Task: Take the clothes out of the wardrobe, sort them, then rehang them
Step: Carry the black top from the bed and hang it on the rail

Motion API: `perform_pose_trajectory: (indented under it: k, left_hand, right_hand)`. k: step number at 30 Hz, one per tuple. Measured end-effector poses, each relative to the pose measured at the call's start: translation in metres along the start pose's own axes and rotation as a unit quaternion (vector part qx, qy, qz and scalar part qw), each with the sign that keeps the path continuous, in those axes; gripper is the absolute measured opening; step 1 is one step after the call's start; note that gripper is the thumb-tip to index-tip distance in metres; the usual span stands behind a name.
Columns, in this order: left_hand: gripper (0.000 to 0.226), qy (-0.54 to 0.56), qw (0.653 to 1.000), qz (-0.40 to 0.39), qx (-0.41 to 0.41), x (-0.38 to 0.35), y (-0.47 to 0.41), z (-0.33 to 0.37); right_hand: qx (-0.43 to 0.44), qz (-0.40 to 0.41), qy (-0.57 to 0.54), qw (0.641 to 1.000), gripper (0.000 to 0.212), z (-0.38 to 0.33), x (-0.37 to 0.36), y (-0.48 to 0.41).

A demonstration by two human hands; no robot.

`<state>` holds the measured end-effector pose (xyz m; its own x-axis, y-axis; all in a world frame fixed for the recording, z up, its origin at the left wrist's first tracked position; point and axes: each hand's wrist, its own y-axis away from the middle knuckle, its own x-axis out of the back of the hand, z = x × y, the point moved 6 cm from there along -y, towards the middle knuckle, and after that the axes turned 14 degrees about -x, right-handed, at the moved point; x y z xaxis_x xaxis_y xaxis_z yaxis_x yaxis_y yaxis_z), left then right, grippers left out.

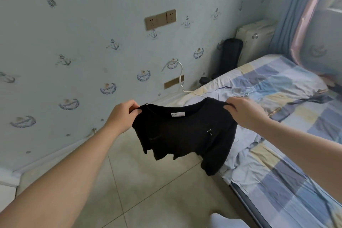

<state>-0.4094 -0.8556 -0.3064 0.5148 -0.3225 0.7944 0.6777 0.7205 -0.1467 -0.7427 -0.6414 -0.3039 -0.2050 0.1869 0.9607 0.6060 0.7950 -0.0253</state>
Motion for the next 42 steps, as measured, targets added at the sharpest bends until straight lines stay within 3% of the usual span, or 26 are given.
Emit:
perform_pose_trajectory:
  k: [15,27,34,42]
  left_hand:
    - [0.007,-0.022,0.986,0.140,0.093,0.081,0.265,0.023]
    - [0.014,-0.074,0.948,0.282,0.127,0.151,0.497,0.085]
    - [0.015,-0.207,0.879,0.425,0.069,0.227,0.610,0.146]
    - [0.019,-0.356,0.780,0.515,0.007,0.348,0.728,0.220]
  right_hand:
    - [0.154,0.001,-0.049,0.987,0.022,-0.094,0.031,0.156]
    - [0.284,-0.006,-0.125,0.951,0.032,-0.170,0.065,0.318]
    - [0.357,0.036,-0.202,0.911,0.029,-0.243,0.123,0.385]
    - [0.460,0.090,-0.337,0.817,0.019,-0.353,0.215,0.473]
